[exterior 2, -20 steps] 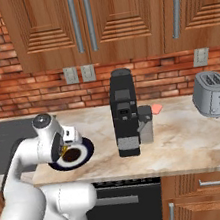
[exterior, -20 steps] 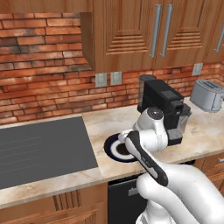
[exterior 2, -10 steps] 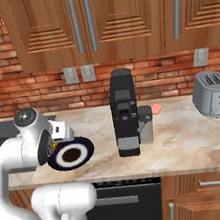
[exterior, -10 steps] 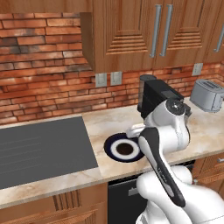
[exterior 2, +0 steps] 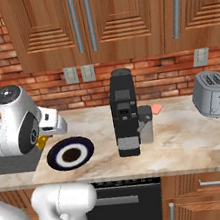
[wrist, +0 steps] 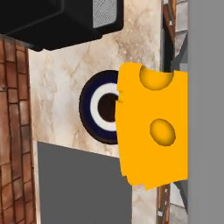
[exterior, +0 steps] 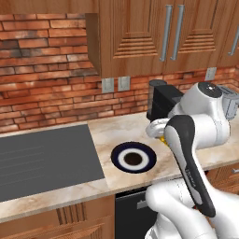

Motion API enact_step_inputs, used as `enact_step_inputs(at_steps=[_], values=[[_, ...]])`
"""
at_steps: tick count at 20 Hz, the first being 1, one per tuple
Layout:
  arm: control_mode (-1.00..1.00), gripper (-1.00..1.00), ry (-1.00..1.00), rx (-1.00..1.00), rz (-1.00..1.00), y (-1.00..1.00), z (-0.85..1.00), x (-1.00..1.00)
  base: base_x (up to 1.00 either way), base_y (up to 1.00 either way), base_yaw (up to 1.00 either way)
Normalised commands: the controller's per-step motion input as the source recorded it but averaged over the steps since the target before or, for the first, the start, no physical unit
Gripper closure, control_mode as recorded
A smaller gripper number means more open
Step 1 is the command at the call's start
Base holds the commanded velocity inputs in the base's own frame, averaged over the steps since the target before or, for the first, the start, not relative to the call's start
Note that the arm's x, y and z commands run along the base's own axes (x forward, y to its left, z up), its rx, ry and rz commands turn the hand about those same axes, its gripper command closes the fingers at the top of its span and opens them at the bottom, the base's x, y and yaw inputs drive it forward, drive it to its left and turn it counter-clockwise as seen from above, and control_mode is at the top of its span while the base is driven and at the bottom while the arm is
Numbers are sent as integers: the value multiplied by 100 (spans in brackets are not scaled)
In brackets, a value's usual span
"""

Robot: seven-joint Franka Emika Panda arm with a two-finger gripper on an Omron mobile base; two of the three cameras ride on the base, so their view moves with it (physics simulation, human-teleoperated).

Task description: Pick the cheese from the counter and place it in the microwave. Then turn on the microwave.

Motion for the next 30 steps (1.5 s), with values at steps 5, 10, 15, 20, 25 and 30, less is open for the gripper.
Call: enact_step_inputs(at_steps=[5,10,15,20,25,30], values=[[-100,100,17,0,-2,-26,12,-61,0,0,0],[-100,100,12,0,-3,-25,0,-64,0,0,0],[-100,100,2,0,0,-6,0,-28,0,0,0],[-100,100,0,0,0,0,0,-1,0,0,0],[100,100,0,0,0,0,0,-8,-46,0,0],[100,100,0,0,0,0,0,0,-100,12,0]])
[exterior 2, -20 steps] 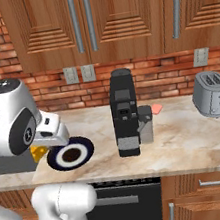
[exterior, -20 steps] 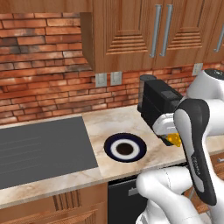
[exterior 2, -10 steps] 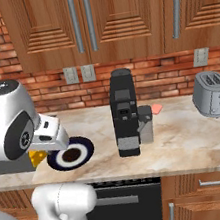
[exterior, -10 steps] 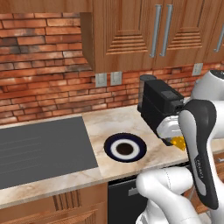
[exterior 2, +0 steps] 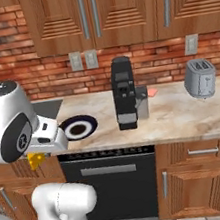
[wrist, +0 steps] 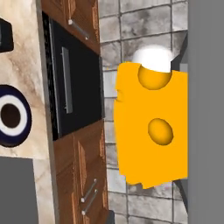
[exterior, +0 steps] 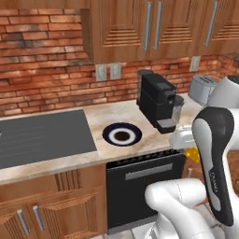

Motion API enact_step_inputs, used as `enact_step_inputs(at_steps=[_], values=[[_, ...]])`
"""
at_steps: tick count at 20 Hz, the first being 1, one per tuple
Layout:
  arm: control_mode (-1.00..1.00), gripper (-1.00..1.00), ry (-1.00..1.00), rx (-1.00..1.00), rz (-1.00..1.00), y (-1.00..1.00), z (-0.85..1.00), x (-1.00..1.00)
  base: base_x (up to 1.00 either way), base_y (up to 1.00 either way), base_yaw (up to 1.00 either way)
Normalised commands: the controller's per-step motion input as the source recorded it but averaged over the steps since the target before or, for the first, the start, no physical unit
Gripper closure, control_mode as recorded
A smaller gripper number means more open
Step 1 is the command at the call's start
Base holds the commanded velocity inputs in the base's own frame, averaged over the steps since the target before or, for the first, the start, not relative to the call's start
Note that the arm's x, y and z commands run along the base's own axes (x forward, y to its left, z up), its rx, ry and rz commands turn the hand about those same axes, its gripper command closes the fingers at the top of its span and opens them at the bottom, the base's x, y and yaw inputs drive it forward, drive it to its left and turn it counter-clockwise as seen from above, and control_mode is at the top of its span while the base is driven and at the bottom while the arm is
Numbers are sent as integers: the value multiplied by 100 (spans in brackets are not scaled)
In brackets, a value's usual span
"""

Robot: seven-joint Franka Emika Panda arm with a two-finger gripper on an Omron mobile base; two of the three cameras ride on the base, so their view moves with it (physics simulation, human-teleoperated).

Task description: Pick the cheese from the counter and place it in the microwave. Then turn on the microwave.

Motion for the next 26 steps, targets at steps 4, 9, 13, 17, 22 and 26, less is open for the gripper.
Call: enact_step_inputs(at_steps=[4,9,13,17,22,26], values=[[100,100,0,0,0,0,0,0,-87,66,0],[100,100,0,0,0,0,0,0,-19,100,0],[100,100,0,0,0,0,0,0,0,100,0],[100,100,0,0,0,0,0,0,0,100,0],[100,100,0,0,0,0,0,0,0,100,0],[100,100,0,0,0,0,0,0,0,100,0]])
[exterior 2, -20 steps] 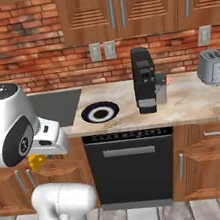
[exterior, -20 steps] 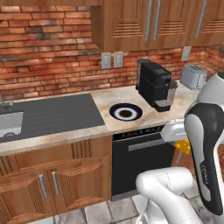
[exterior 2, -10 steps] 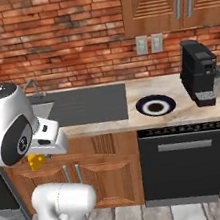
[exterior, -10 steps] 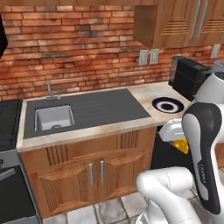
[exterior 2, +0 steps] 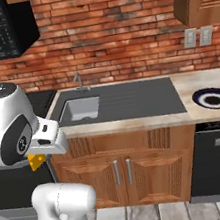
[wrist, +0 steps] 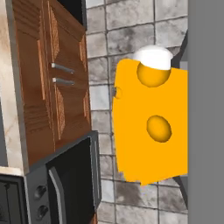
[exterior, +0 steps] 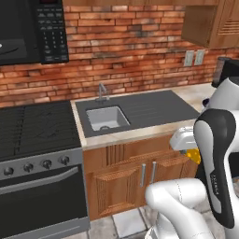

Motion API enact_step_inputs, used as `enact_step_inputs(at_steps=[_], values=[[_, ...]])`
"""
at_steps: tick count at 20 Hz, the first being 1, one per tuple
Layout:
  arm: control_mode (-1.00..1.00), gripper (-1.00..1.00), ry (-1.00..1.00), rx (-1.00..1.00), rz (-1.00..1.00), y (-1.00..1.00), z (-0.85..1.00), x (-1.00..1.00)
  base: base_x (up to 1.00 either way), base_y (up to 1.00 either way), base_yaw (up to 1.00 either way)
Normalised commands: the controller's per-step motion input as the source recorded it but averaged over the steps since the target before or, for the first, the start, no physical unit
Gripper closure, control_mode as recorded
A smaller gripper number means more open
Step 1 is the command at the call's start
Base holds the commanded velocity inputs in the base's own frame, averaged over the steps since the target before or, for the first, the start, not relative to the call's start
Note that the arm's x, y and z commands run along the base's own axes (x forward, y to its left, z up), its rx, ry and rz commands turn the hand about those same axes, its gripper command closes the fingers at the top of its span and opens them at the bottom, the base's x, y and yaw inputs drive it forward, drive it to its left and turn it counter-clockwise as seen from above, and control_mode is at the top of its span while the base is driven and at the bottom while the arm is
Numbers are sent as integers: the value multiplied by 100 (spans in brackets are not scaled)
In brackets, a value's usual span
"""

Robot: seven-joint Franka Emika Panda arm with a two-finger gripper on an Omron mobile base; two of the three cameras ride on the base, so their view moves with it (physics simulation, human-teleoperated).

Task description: Pick the cheese from the counter and place it in the microwave. Then turn on the microwave.

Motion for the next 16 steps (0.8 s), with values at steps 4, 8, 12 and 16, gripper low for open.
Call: enact_step_inputs(at_steps=[4,8,12,16], values=[[100,100,0,0,0,0,0,0,0,100,0],[100,100,0,0,0,0,0,0,11,98,0],[100,100,0,0,0,0,0,0,26,86,0],[100,100,0,0,0,0,0,0,38,63,0]])
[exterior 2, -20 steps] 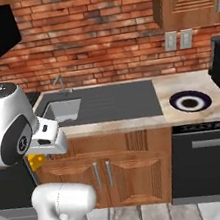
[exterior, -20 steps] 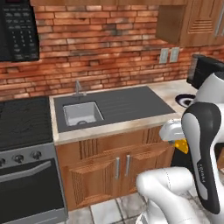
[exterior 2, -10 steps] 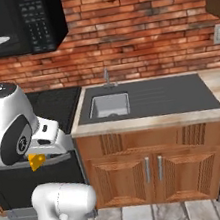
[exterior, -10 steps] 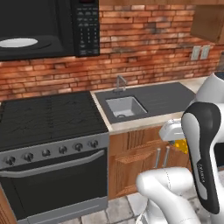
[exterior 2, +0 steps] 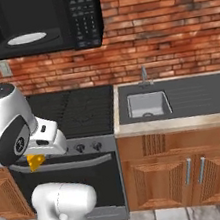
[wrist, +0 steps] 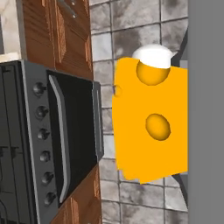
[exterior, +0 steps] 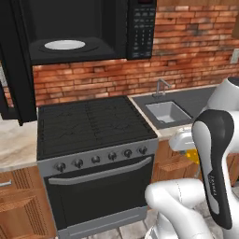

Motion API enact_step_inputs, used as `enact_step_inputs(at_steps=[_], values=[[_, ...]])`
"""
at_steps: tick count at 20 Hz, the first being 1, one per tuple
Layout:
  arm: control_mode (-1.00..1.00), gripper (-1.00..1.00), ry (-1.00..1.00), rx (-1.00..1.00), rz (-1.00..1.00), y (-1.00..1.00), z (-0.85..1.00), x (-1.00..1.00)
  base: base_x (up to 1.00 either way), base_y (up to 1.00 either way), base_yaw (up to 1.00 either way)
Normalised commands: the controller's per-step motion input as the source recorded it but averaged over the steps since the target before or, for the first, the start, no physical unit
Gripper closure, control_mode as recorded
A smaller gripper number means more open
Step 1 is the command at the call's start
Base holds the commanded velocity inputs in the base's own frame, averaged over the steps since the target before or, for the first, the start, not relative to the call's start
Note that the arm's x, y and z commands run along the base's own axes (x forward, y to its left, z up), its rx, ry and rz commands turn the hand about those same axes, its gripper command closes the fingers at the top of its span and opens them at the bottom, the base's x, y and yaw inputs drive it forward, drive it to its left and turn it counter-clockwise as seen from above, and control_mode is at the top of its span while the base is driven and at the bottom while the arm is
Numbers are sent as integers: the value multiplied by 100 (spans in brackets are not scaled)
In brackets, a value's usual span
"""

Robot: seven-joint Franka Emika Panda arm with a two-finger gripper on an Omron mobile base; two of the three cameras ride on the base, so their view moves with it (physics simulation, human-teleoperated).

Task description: Pick the cheese from the counter and place it in the microwave. Then turn on the microwave.

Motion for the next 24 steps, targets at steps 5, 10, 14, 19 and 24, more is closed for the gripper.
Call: enact_step_inputs(at_steps=[5,10,14,19,24], values=[[100,100,0,0,0,0,0,0,42,36,-1],[100,100,0,0,0,0,0,0,66,11,-3],[100,100,0,0,0,0,0,0,67,19,-2],[100,100,0,0,0,0,0,0,60,25,0],[100,100,0,0,0,0,0,0,49,27,0]])
